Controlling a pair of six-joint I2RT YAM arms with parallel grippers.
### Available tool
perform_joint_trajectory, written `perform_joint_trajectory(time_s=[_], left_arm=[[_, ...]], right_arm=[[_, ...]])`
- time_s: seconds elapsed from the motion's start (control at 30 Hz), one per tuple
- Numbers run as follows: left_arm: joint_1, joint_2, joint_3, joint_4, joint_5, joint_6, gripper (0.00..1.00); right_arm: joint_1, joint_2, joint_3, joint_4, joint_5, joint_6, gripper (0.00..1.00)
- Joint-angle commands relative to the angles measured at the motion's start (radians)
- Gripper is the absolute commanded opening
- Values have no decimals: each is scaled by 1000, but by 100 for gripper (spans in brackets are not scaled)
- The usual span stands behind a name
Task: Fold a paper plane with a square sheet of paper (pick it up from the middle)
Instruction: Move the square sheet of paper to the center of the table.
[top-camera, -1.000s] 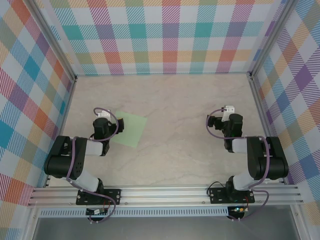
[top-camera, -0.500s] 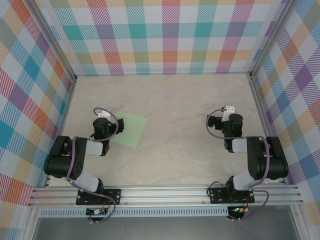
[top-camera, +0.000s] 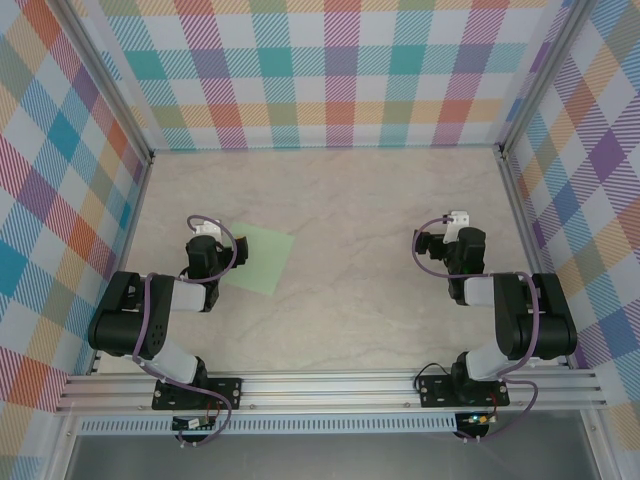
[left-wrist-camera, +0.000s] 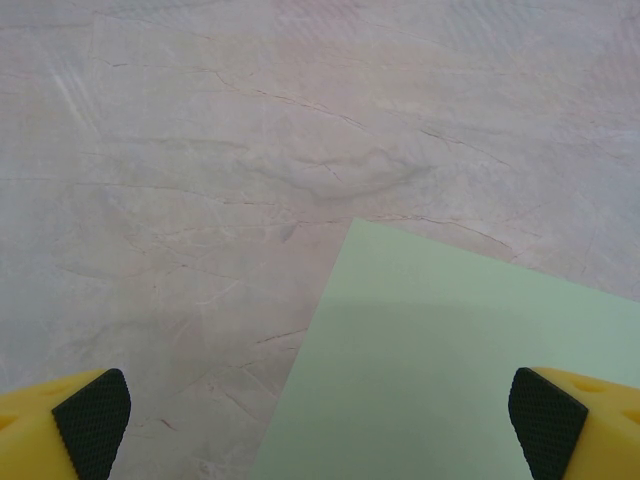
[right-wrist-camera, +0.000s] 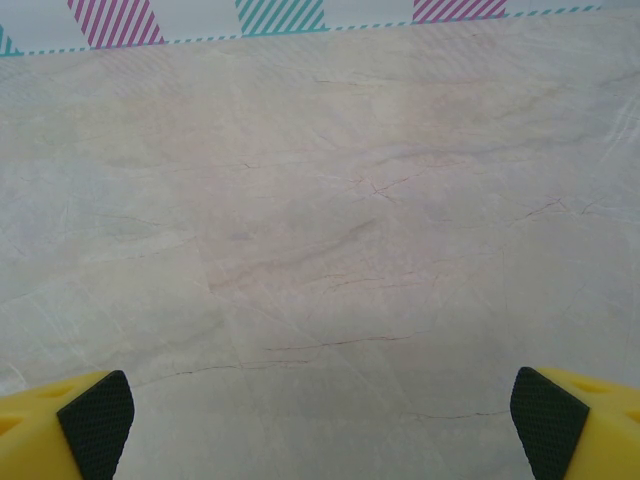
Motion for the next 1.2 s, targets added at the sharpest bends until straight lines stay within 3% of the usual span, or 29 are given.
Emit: perform_joint_trajectory(time_s=[0.0, 0.23, 0.4, 0.6, 0.73, 0.87, 0.9, 1.03, 1.17], left_arm=[[11, 3, 23, 30, 10, 5, 100], [11, 3, 25, 28, 13, 5, 100], [11, -45, 10, 18, 13, 6, 100], [11, -352, 20, -254, -23, -77, 100], [14, -520, 195, -747, -59, -289, 100], [15, -549, 308, -1059, 13, -445, 100], [14, -547, 319, -1122, 74, -447, 100], [14, -538, 308, -1177, 337, -454, 100], [7, -531, 247, -1152, 470, -501, 100]], right_arm=[[-1, 1, 17, 2, -24, -8, 100], [9, -63, 4, -27, -77, -44, 100], [11, -186, 222, -596, -53, 67, 100], [11, -349, 261, -886, -102, 254, 100], [10, -374, 337, -1112, -109, 419, 100], [10, -381, 299, -1109, -349, 459, 100], [10, -385, 279, -1096, -408, 476, 100], [11, -421, 201, -1033, -599, 516, 100], [13, -486, 158, -1017, -671, 526, 100]])
